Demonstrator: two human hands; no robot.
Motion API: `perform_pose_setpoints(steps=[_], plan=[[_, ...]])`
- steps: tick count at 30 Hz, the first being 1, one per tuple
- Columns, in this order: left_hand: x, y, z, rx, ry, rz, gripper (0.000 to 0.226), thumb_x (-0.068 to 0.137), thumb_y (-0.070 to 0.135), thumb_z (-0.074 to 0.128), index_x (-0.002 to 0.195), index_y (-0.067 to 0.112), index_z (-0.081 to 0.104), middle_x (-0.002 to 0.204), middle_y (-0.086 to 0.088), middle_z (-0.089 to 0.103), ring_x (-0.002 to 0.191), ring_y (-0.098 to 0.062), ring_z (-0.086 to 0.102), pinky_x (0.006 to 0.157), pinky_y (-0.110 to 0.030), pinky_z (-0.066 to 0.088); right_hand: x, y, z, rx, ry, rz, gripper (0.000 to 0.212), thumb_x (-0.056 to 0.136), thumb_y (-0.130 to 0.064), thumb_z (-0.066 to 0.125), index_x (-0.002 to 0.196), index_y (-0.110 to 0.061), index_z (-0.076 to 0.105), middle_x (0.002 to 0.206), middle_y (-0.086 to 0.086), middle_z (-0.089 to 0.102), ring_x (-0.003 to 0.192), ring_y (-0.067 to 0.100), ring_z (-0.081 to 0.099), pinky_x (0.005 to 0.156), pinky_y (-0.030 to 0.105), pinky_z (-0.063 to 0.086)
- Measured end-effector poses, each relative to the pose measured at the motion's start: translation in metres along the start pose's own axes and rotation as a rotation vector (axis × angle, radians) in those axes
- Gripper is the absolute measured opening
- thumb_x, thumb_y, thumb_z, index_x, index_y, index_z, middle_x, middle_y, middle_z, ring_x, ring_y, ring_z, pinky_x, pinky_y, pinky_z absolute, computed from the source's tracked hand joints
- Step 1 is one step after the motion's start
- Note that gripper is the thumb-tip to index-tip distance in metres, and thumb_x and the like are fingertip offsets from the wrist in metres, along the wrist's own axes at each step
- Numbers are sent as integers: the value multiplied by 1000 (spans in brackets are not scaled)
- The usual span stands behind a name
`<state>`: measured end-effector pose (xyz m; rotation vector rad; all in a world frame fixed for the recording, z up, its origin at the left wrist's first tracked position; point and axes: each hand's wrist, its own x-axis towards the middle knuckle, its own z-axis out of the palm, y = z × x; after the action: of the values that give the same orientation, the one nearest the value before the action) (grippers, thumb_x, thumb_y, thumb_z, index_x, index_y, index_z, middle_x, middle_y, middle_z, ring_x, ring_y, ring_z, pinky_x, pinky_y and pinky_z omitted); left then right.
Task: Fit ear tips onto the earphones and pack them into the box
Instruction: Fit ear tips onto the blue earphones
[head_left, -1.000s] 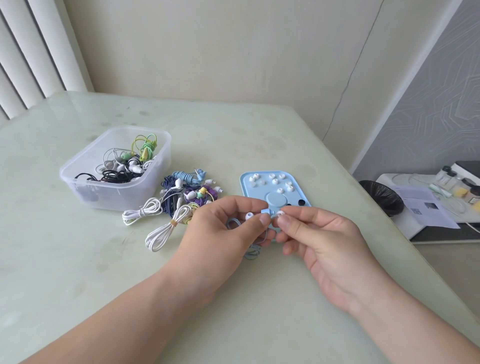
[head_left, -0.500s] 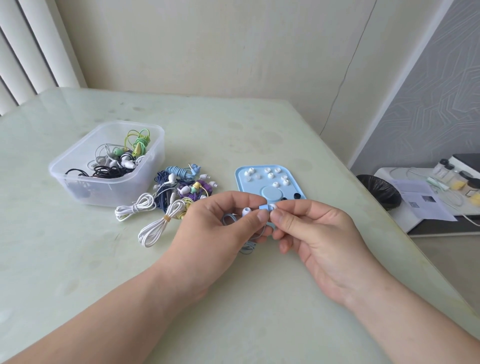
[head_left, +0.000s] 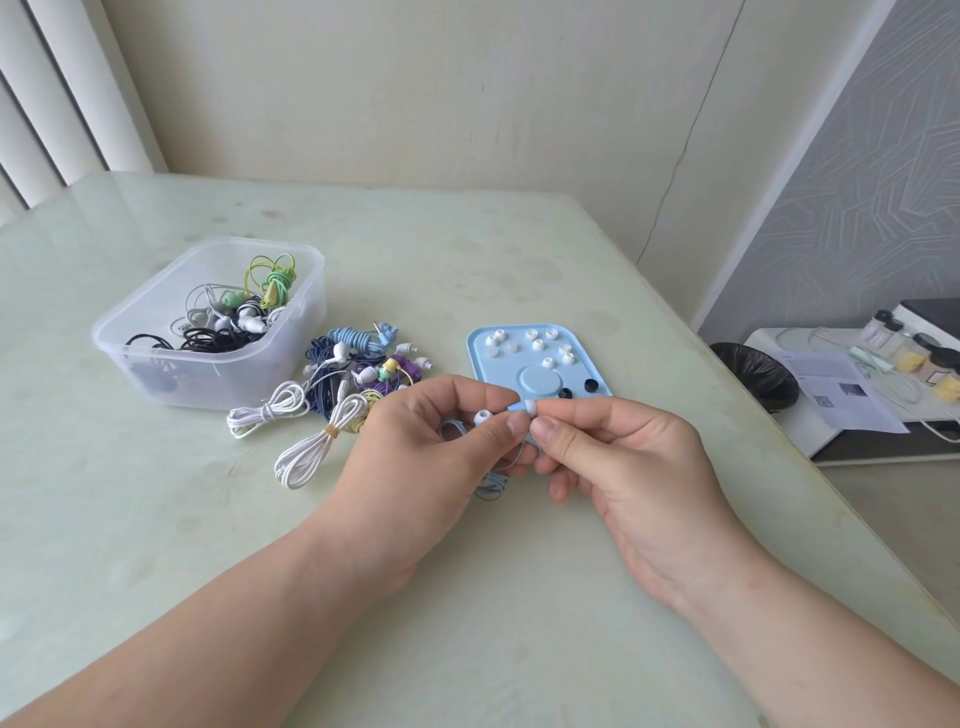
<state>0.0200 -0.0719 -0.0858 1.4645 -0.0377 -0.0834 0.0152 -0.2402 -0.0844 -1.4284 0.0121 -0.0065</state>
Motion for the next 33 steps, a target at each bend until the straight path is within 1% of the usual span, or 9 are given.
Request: perform_pose_setpoints(steps=[4, 8, 10, 13, 17, 19, 24, 28, 33], plan=[[0, -1, -1, -6, 9, 8, 5, 91, 10, 76, 96, 9, 76, 87, -16, 78, 84, -32, 78, 90, -49, 62, -1, 1, 1, -30, -4, -32, 11, 89, 0, 71, 95, -3, 80, 82, 19, 75, 71, 23, 66, 57, 34, 49], [-2, 1, 0, 37, -2, 26, 6, 92, 10, 75, 95, 15, 78, 86, -11, 79, 80, -24, 79, 82, -35, 64, 2, 1, -2, -1, 17, -8, 8, 91, -4, 70, 93, -2, 78, 80, 19, 71, 68, 25, 63, 58, 36, 48], [-2, 1, 1, 40, 3, 26, 7, 91, 10, 75, 94, 16, 78, 86, -12, 78, 79, -23, 79, 80, -32, 64, 3, 2, -3, -2, 13, -17, 7, 91, -3, 71, 92, -1, 77, 80, 22, 70, 67, 26, 63, 58, 36, 48], [-2, 1, 1, 33, 10, 21, 6, 90, 10, 76, 94, 15, 77, 88, -15, 78, 79, -25, 79, 82, -36, 64, 2, 2, -3, -5, 7, -43, 6, 89, -1, 72, 90, -1, 78, 75, 21, 69, 67, 26, 63, 58, 35, 50], [-2, 0, 1, 38, 16, 15, 5, 91, 11, 77, 95, 13, 76, 86, -16, 78, 83, -30, 79, 90, -52, 61, 1, 4, -3, -15, 2, -73, 6, 88, 1, 72, 90, 0, 78, 74, 18, 70, 66, 24, 65, 60, 33, 51], [-2, 0, 1, 31, 12, 10, 5, 92, 11, 76, 96, 12, 76, 86, -17, 79, 85, -32, 78, 92, -55, 60, 0, 4, -2, -28, 10, -101, 6, 88, 1, 73, 90, -1, 79, 73, 17, 71, 65, 23, 65, 61, 32, 52], [-3, 1, 2, 25, 25, 17, 4, 92, 10, 75, 96, 12, 76, 85, -14, 79, 81, -27, 78, 90, -51, 61, -2, 2, -1, -70, 27, -159, 8, 87, 2, 74, 87, -4, 80, 71, 13, 72, 64, 21, 65, 63, 30, 54], [-3, 1, 2, 22, 30, 19, 5, 92, 10, 75, 97, 11, 75, 85, -13, 79, 82, -27, 79, 89, -49, 62, -3, 1, 2, -94, 35, -187, 11, 87, 4, 74, 88, -5, 80, 73, 12, 75, 63, 16, 69, 63, 27, 55], [-4, 1, 2, 49, 27, 20, 5, 93, 10, 74, 97, 14, 74, 85, -11, 80, 83, -26, 79, 89, -48, 62, -6, -2, 3, -119, 20, -222, 12, 87, 7, 73, 88, -3, 79, 76, 8, 77, 63, 13, 72, 63, 20, 54]])
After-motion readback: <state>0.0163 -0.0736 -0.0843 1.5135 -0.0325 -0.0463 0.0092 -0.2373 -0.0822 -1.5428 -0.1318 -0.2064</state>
